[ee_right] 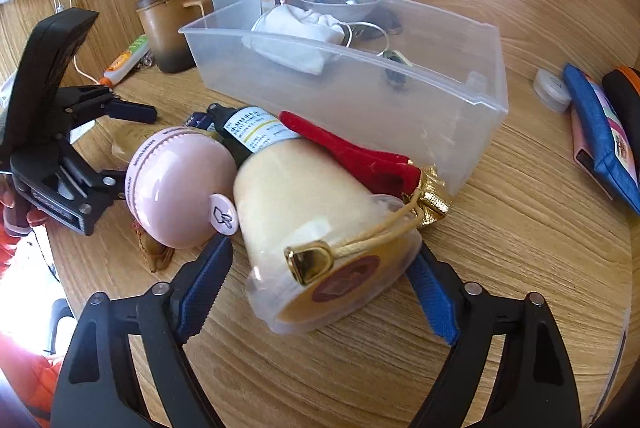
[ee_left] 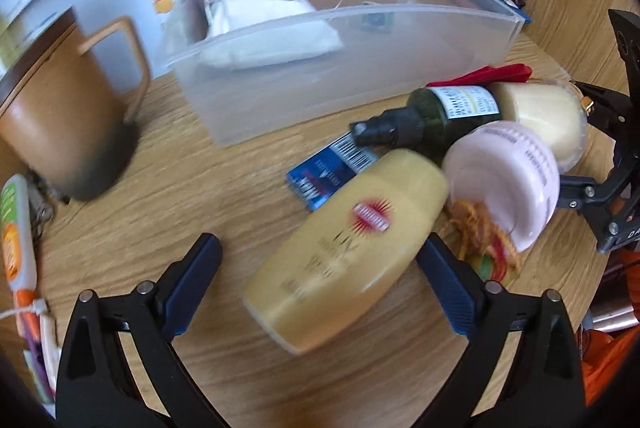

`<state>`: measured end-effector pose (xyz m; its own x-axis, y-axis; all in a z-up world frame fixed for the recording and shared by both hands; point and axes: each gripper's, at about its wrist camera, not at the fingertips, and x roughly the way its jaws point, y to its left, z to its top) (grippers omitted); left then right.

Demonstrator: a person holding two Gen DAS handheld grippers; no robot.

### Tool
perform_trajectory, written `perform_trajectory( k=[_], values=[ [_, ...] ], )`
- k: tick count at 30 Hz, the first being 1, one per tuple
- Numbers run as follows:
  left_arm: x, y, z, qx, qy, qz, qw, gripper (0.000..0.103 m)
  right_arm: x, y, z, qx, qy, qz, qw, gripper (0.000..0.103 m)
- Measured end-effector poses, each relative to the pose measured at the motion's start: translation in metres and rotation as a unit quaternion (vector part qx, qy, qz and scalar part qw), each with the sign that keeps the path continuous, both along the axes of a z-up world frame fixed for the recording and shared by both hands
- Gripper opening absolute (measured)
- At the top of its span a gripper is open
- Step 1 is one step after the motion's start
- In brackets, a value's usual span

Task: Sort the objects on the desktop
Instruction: 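Grasp the cream jar with the right gripper while the left gripper grasps the yellow sunscreen bottle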

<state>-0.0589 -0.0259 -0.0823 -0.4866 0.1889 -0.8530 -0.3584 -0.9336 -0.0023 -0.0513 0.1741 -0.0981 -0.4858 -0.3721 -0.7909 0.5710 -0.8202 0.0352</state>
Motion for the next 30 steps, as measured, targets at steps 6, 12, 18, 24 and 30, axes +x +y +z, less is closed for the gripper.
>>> perform_trajectory(
  k=[6,12,18,24,30],
  values=[
    [-0.001,0.013,0.005,0.003,0.014,-0.015,0.9998,0.07,0.001,0.007,0.005,-0.023,0.006,-0.009,1.0,0.068],
    [-0.008,0.018,0.007,0.006,0.014,-0.008,0.9998,0.056,0.009,0.008,0.011,-0.032,0.027,-0.014,0.999,0.066],
    [-0.005,0.016,0.01,0.024,0.01,0.004,0.9997,0.044,0.018,0.015,0.019,-0.039,0.032,-0.02,0.999,0.066],
    [0.004,-0.007,0.025,0.095,0.014,0.031,0.9949,0.03,0.026,0.027,0.035,-0.044,0.049,-0.032,0.997,0.066],
    [0.005,-0.022,0.02,0.096,0.006,0.057,0.9937,0.027,0.034,0.033,0.048,-0.046,0.06,-0.033,0.997,0.066]
  ],
)
